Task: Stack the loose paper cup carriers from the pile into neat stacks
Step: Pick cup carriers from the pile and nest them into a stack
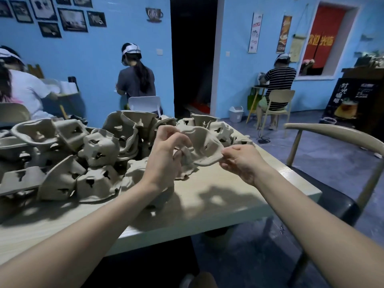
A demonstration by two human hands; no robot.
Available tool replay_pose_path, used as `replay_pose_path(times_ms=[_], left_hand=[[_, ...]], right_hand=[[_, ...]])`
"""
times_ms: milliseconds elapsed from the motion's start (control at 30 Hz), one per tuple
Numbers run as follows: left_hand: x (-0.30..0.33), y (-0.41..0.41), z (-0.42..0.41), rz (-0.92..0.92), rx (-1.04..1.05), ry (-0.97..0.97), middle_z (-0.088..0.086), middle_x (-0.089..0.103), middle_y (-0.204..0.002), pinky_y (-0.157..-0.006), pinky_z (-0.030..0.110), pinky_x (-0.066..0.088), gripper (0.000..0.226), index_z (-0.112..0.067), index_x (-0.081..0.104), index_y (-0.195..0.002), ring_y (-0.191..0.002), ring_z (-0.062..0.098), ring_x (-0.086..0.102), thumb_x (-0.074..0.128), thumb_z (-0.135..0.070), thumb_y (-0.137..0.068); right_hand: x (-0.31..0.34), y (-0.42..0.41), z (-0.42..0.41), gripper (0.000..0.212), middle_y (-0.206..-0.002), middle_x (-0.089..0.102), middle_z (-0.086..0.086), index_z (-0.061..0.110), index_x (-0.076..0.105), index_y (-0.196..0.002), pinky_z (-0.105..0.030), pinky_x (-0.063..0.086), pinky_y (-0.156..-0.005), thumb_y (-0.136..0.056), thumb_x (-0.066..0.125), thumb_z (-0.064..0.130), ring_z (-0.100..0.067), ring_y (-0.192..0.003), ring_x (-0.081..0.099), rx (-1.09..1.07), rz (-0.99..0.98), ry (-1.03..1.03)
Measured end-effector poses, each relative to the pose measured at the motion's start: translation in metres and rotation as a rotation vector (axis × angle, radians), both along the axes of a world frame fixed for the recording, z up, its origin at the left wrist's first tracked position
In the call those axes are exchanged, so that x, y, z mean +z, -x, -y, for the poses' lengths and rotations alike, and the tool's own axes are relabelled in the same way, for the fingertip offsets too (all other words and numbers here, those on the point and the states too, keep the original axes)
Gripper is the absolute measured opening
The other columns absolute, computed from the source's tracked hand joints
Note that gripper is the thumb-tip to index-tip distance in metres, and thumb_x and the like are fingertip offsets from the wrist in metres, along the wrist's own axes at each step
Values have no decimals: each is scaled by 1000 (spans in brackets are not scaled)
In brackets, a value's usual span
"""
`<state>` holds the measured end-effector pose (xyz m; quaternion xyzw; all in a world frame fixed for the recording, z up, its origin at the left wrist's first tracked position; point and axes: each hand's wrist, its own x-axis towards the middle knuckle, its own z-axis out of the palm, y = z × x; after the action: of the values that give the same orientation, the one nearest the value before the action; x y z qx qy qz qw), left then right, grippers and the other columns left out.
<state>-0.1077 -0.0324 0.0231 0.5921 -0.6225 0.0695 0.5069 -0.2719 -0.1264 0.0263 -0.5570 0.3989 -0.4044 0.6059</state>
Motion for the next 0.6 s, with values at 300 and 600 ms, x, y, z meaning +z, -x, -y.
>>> replay_pose_path(times_ms=[300,600], left_hand=[[-2,-36,-34,-610,167,-115,7,61,-95,-70,33,53,23,-15,55,-91,-85,19,59,43,-33,-98],[-7,-56,-62,-696,116,-182,12,66,-75,-76,43,51,35,-16,63,-72,-71,24,58,48,-41,-91]], right_hand=[[6,-48,-45,21,-67,57,-15,-1,55,-70,-19,54,-48,-90,51,-5,-19,-57,56,63,24,-92],[4,-68,-75,12,-68,60,-16,2,54,-89,-22,55,-47,-88,53,-10,-13,-42,61,134,-46,-46]])
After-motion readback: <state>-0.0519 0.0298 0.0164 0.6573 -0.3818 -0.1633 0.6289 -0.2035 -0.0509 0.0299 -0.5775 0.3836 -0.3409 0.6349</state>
